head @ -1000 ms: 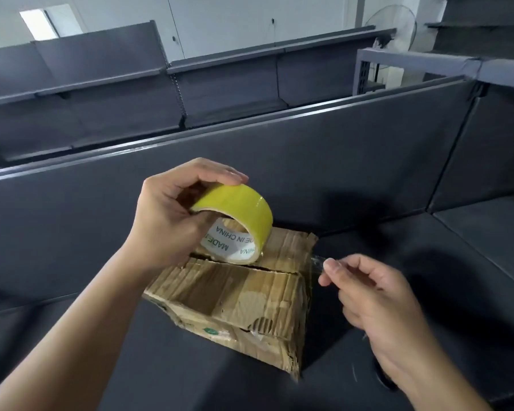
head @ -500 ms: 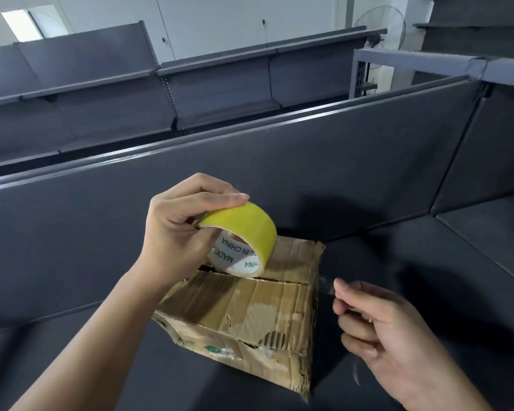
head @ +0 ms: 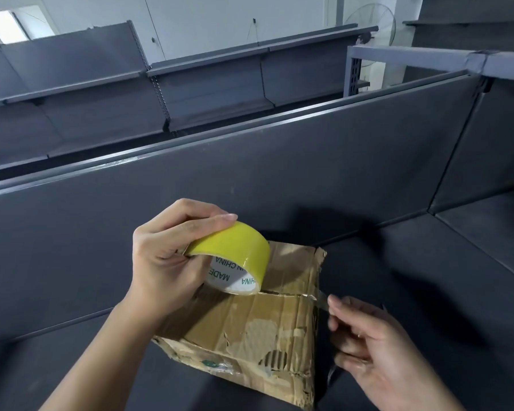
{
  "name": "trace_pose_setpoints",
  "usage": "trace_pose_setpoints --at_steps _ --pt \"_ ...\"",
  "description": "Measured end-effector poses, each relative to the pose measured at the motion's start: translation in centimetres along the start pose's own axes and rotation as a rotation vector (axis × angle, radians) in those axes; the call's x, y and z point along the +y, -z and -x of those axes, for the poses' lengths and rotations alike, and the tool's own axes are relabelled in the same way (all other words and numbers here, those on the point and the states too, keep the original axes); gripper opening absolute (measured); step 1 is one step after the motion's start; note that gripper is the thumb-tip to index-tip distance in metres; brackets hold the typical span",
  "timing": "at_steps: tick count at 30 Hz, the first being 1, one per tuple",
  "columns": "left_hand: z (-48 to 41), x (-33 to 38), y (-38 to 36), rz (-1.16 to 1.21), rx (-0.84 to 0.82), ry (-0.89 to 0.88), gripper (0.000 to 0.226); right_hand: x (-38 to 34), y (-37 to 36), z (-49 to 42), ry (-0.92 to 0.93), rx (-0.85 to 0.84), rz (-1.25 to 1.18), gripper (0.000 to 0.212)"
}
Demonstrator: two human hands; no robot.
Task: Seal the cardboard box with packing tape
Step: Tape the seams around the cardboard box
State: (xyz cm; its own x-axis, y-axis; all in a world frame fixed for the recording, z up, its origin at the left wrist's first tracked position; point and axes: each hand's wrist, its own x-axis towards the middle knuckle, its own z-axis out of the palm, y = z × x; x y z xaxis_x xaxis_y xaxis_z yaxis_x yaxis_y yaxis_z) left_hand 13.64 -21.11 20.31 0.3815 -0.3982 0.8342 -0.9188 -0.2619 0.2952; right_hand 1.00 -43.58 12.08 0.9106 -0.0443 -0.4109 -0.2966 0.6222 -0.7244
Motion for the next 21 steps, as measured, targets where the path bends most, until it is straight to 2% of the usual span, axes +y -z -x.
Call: trace_pose_setpoints --at_steps 5,9,13,16,17,19,21 --pt "0.6 -0.4 -0.2 -0.022 0.015 0.028 0.054 2.1 -0.4 -1.0 -0.026 -0.020 0.002 0.042" --pt "0.9 -0.5 -0.2 -0.066 -0.018 0.061 0.066 2.2 -1.0 -1.5 0.002 0.013 0.078 0.029" --pt "1.2 -0.6 0.2 -0.044 -0.084 0.085 0.054 1.4 -1.3 -1.4 -0.029 0.029 0.197 0.034" --pt "1.3 -0.6 0.3 -0.031 -0.081 0.103 0.054 0.6 -1.8 -1.0 -0.077 0.078 0.213 0.035" --pt "1.3 -0.6 0.2 -0.031 -0.078 0.106 0.054 0.5 -1.6 -1.1 -0.045 0.115 0.313 0.039" --pt "1.3 -0.7 0.0 -0.037 -0.074 0.106 0.055 0.1 -1.2 -0.7 0.140 0.198 0.581 0.050" --pt "1.3 -0.8 -0.2 -0.043 -0.067 0.104 0.060 -0.5 -1.3 -0.1 0.324 0.293 0.694 0.061"
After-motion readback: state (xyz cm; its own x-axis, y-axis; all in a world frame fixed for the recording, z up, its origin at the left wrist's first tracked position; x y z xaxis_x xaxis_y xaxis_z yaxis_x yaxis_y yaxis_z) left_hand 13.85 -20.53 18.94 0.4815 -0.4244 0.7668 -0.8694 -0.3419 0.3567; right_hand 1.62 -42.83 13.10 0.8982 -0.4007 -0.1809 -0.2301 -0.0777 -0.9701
